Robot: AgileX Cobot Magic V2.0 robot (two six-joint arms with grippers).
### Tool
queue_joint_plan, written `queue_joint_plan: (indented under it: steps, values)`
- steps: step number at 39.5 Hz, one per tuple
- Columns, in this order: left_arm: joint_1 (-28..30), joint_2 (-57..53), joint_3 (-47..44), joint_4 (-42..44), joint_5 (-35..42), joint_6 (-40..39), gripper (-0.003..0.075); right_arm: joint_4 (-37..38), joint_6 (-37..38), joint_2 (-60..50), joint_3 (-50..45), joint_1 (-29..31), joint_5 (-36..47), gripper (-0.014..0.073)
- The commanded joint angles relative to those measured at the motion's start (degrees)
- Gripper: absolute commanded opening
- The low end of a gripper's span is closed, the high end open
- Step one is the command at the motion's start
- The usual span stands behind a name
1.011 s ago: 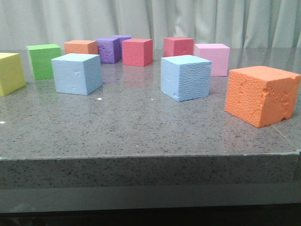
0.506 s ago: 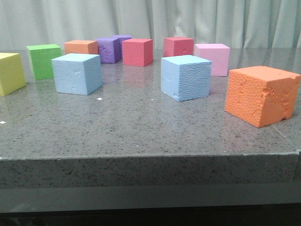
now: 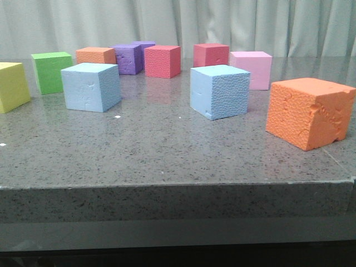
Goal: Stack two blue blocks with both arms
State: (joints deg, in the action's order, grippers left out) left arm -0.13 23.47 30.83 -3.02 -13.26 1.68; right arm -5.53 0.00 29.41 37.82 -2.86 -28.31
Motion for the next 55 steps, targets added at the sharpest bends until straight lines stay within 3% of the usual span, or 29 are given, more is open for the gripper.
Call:
queue_joint_plan:
  steps: [1,14,27,33,55]
  values:
    - [0.04,0.76,1.78,-0.14,5.16,-0.36,0.0629,0.31,-0.67,4.09,2.67,-0.1,5.62,0.0647]
    - [0.04,0.76,1.78,-0.14,5.16,-0.36,0.0598,-4.49,-0.67,26.83,14.66,-2.11,2.02,0.0647]
    - [0.04,0.76,1.78,-0.14,5.21,-0.36,0.0599,-4.56,-0.67,45.58,28.2,-17.36,-0.16,0.0647]
    - [0.04,0.76,1.78,-0.14,5.21,-0.36,0.0599,-5.05,-0.67,52.16,33.46,-21.21,-1.71,0.0647]
    - [0.04,0.76,1.78,-0.14,5.21,-0.36,0.0599,-8.96,-0.67,64.64,38.51,-22.47,-2.38,0.0647]
